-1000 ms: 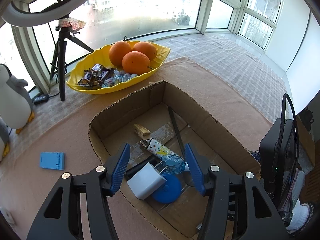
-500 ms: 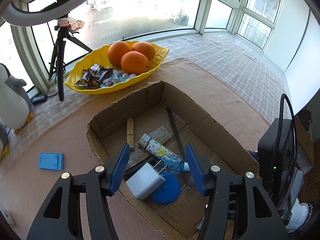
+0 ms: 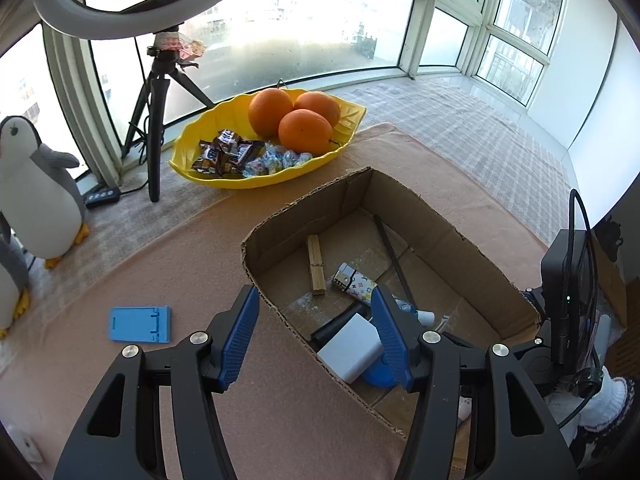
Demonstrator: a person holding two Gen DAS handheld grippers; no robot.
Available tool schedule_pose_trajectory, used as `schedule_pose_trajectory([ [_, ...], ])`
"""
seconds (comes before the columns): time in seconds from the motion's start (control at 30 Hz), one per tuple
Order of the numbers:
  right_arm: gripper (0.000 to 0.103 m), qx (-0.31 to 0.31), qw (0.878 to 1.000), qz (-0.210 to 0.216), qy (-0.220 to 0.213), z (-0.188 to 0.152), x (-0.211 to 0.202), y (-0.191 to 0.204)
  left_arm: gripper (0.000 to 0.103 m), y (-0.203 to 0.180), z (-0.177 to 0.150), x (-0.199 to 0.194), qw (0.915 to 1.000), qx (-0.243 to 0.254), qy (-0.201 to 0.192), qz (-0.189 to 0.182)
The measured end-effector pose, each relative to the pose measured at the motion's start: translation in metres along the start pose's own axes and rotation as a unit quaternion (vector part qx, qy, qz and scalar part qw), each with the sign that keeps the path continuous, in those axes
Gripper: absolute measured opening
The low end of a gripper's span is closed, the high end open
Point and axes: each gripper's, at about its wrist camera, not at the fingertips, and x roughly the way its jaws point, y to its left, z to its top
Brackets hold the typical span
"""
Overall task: Organize rigid objects
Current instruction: 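Move the left tool to the blue phone stand and grasp it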
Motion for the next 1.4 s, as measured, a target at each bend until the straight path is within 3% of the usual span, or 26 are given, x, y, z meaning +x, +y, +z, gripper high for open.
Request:
schedule_pose_trajectory([
  [0.2, 0.100, 0.001, 1.000, -0.001, 0.002, 0.000, 0.001, -0.001, 0.058, 0.047, -0.005, -0.001, 0.9994, 0.003, 0.013, 0.033],
  [0.5, 0.101, 0.003, 1.000, -0.002, 0.004, 0.002, 0.003, -0.001, 0.057, 0.106, 0.000, 0.016, 0.9983, -0.011, 0.048, 0.030],
  [0.93, 0.102, 0.010, 1.000, -0.005, 0.007, 0.002, 0.003, -0.004, 0.057, 0.151, 0.014, 0.059, 0.9936, -0.045, 0.099, -0.030],
  [1.23, 0.102, 0.014, 1.000, -0.007, 0.007, 0.003, 0.004, -0.005, 0.057, 0.191, 0.005, 0.080, 0.9833, -0.113, 0.130, -0.058],
  [1.4, 0.102, 0.014, 1.000, -0.007, 0.007, 0.003, 0.004, -0.004, 0.057, 0.195, -0.007, 0.082, 0.9809, -0.115, 0.142, -0.067],
])
